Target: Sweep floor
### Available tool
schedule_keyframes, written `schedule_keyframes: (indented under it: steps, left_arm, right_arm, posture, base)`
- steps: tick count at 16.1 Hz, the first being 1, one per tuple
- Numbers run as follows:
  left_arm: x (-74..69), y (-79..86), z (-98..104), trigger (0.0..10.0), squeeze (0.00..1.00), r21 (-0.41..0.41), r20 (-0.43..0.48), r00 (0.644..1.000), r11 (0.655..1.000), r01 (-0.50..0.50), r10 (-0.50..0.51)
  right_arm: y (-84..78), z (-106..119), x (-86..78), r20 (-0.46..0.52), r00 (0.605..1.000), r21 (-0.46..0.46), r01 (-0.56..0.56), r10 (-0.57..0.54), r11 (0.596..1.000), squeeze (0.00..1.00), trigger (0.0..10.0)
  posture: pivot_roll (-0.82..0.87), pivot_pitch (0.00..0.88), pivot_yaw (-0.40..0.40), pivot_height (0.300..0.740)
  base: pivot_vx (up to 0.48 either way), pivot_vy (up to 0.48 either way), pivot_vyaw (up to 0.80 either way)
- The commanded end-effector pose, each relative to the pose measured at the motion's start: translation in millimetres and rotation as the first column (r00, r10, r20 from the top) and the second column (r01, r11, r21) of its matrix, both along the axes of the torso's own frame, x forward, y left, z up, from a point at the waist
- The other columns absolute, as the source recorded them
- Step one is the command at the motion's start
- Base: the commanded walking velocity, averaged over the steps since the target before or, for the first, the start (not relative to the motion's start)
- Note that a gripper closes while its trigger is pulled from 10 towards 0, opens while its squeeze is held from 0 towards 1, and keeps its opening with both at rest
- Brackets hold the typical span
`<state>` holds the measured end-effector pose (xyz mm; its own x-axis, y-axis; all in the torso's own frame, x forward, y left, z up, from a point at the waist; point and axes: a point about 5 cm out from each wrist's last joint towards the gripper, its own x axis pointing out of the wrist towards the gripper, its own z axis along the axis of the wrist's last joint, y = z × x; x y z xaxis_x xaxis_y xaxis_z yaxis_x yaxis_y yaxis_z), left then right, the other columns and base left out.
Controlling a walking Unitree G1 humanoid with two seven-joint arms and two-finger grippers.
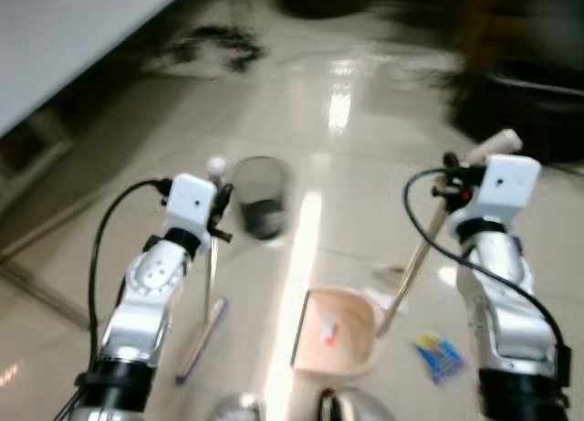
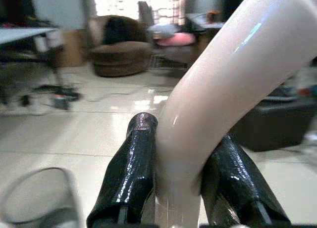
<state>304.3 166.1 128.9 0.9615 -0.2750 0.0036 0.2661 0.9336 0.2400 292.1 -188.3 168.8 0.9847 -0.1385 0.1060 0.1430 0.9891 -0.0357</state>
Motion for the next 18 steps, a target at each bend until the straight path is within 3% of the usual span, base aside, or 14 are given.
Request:
schedule_keyframes:
  steps: [1, 18]
  left_arm:
    - [1.4, 5.4, 5.7, 10.0, 0.00, 0.017, 0.029, 1.000, 1.000, -0.009, 0.009]
    - [4.4, -2.8, 7.3, 10.0, 0.00, 0.007, 0.041, 0.999, 1.000, 0.014, -0.014]
  right_arm:
    - [9.6, 0.7, 1.1, -0.025, 0.998, -0.061, -0.057, 0.055, 0.997, 0.00, 10.0]
    - [11.5, 1.7, 2.3, -0.024, 0.998, -0.013, -0.064, 0.063, 0.998, 0.00, 10.0]
  posture:
    - [0.01, 0.059, 0.053, 0.740]
    - [0.01, 0.072, 0.048, 0.740]
  base:
    - [0.000, -0.412, 0.00]
    - [0.000, -0.408, 0.00]
